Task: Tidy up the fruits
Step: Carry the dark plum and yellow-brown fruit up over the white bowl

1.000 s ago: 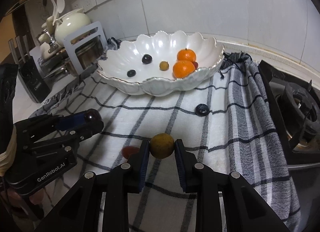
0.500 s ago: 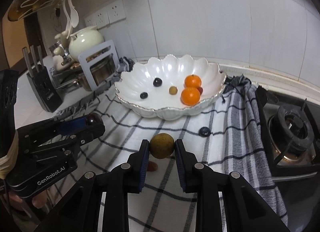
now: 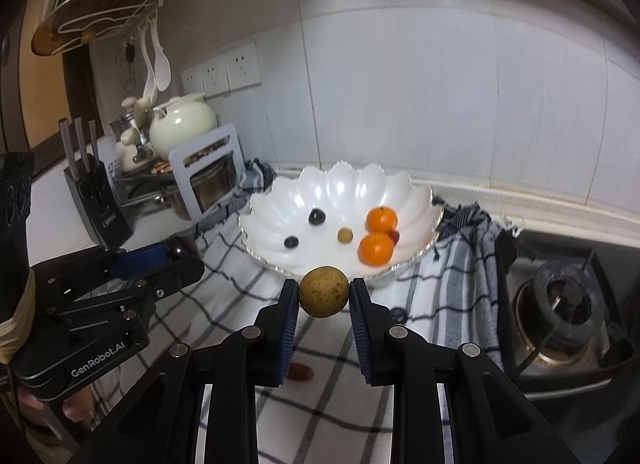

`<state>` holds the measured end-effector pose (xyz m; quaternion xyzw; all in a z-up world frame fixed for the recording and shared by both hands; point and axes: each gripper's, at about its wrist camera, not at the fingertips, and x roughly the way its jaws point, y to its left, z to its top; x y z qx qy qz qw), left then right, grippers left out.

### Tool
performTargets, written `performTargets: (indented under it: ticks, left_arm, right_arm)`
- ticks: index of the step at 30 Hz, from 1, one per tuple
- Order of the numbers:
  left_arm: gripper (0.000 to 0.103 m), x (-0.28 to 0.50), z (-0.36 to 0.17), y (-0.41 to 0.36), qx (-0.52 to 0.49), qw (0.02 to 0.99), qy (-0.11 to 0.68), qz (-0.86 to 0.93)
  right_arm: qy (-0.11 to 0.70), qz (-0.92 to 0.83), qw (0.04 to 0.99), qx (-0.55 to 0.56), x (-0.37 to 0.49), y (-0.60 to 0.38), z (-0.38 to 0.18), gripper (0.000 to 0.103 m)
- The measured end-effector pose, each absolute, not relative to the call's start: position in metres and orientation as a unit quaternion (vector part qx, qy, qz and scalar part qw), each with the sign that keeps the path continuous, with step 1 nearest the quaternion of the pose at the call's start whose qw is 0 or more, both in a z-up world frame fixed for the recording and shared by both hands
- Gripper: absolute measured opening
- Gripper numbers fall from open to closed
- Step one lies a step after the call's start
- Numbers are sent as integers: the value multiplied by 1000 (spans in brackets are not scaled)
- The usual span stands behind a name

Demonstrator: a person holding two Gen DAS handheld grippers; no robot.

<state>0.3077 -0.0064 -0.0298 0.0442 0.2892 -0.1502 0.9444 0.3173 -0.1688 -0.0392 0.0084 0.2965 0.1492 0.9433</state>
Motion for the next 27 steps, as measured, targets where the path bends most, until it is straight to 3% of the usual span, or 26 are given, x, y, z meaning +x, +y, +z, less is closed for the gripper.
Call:
performTargets:
  ticks: [27]
  left_arm:
    - [29,379,-15,-8,36,954,268,-129]
  right_arm:
    - [262,143,954,-22,382,-163,-18,28]
